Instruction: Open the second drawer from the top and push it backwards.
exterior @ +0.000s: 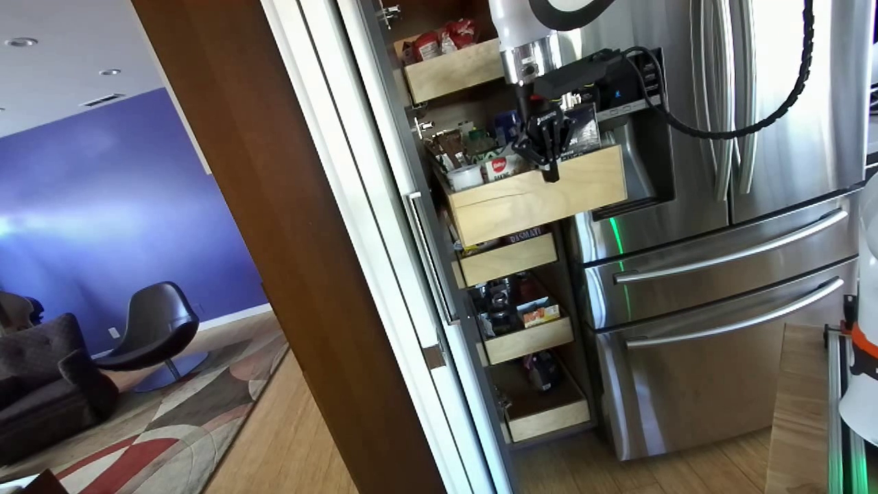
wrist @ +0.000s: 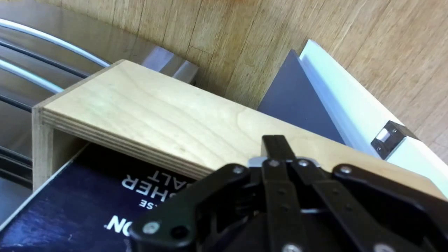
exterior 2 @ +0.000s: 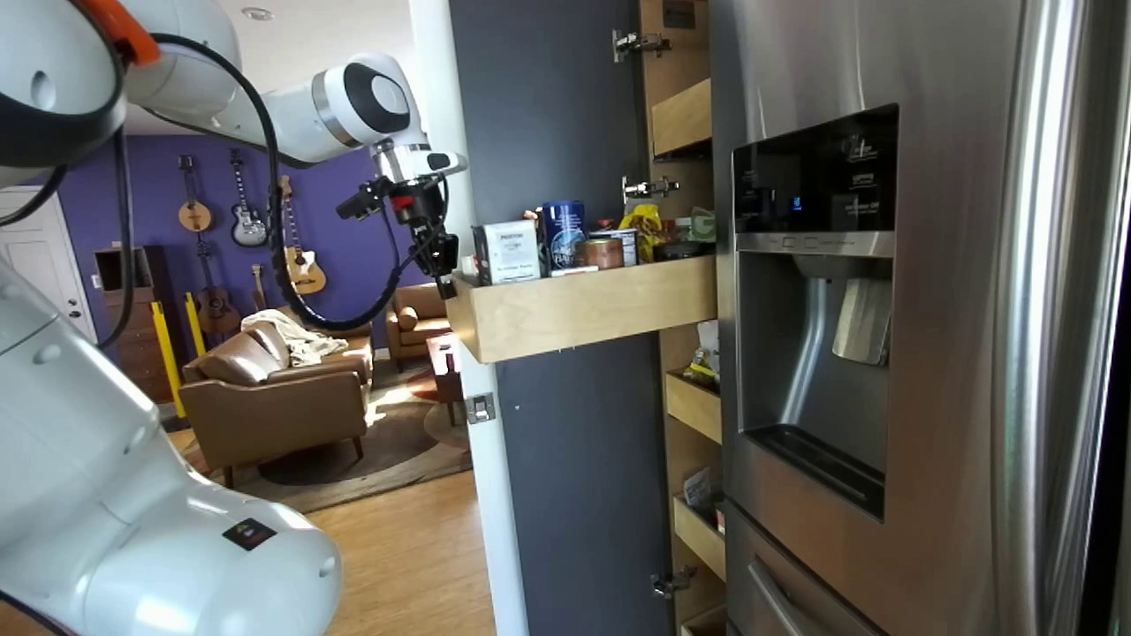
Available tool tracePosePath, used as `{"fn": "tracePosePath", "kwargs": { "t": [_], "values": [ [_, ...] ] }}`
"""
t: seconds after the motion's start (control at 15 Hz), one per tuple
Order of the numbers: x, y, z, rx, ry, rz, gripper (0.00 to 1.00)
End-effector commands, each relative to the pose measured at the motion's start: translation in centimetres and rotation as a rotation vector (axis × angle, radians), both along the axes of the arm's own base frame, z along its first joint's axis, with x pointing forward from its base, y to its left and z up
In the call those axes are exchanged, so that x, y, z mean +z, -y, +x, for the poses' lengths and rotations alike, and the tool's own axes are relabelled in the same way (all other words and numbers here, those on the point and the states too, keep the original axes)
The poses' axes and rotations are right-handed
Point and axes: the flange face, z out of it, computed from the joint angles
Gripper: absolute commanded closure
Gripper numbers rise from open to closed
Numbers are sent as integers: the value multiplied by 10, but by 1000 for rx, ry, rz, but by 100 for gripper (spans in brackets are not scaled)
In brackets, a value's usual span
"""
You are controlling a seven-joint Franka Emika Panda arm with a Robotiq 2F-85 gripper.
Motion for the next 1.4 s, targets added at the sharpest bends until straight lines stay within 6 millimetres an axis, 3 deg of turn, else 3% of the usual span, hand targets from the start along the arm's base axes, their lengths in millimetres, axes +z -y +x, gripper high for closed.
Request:
{"fn": "tracePosePath", "kwargs": {
  "t": [0.0,1.33],
  "values": [
    [-7,6,2,-35,58,-37,100],
    [-20,52,27,-154,188,-140,100]
  ]
}}
